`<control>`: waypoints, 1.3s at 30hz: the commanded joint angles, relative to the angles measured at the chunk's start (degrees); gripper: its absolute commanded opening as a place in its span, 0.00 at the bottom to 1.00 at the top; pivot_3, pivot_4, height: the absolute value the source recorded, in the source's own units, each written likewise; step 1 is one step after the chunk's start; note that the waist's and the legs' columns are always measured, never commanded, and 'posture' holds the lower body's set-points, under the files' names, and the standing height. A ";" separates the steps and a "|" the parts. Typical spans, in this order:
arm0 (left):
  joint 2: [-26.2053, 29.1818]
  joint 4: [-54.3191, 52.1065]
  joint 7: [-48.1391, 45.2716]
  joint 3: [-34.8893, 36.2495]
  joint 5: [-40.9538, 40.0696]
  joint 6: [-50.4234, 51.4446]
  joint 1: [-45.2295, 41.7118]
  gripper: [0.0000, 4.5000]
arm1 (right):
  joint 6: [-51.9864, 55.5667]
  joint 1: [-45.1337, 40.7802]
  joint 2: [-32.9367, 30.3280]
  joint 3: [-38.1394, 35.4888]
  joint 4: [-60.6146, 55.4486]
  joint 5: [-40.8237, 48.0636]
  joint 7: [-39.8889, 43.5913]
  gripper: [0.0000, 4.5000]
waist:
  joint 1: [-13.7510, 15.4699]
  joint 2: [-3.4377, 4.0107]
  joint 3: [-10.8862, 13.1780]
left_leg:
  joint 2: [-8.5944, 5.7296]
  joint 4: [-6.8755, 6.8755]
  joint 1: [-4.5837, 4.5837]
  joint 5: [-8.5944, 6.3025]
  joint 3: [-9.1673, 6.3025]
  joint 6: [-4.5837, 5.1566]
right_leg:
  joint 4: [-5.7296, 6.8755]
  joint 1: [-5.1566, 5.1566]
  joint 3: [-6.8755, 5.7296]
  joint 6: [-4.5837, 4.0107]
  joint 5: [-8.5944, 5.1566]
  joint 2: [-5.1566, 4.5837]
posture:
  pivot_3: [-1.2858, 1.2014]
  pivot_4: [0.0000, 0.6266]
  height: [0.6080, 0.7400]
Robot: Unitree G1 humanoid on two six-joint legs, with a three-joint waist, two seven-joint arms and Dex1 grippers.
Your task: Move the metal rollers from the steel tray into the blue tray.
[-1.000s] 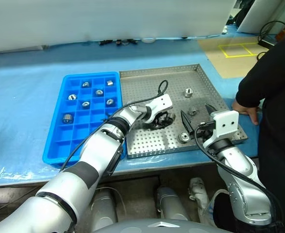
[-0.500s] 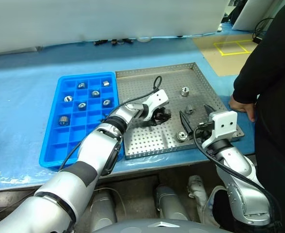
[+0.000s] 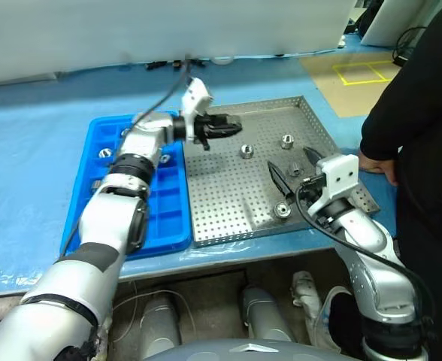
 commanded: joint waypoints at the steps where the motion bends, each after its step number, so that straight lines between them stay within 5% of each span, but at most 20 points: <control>1: 4.15 -19.55 3.57 1.43 -3.94 9.49 8.32 0.28 | -2.44 -6.34 0.06 2.98 4.60 1.88 4.80 1.00 | 1.14 0.07 0.04 | 0.02 -0.03 0.05 0.01 0.03 -0.02 | 0.03 0.00 0.02 0.00 0.00 0.02 | 0.47 0.24 1.00; 11: 16.31 -59.04 16.29 11.71 -10.36 25.36 40.09 0.28 | -8.71 -20.39 4.15 10.71 22.45 2.96 17.95 1.00 | 8.20 0.13 0.12 | 0.12 -0.52 -0.09 0.22 -0.07 -0.37 | 0.08 -0.12 -0.51 -0.09 -0.07 -0.05 | 0.61 0.24 1.00; 20: 16.33 -71.46 23.77 20.26 -14.17 26.26 63.02 0.28 | -12.21 -26.32 7.82 12.93 31.39 3.11 24.83 1.00 | 12.71 0.11 0.13 | 0.29 -0.82 -0.37 0.47 -0.69 -0.79 | 0.20 -0.15 -1.28 -0.35 -0.29 -0.01 | 0.68 0.24 1.00; 27: 16.24 -73.59 27.57 17.86 -14.96 26.44 67.92 0.28 | -11.57 -25.90 9.20 12.74 31.72 2.99 25.77 1.00 | 15.03 0.12 0.13 | 0.21 -0.87 -0.41 0.56 -1.04 -0.93 | 0.21 -0.13 -1.29 -0.34 -0.36 0.00 | 0.68 0.24 1.00; 39: 18.39 -68.92 28.38 14.13 -15.07 25.58 64.94 0.28 | -10.49 -24.00 8.91 12.05 30.16 2.68 23.70 1.00 | 14.60 0.11 0.11 | 0.17 -0.86 -0.37 0.63 -1.12 -1.05 | 0.29 -0.16 -1.29 -0.32 -0.35 0.06 | 0.66 0.24 1.00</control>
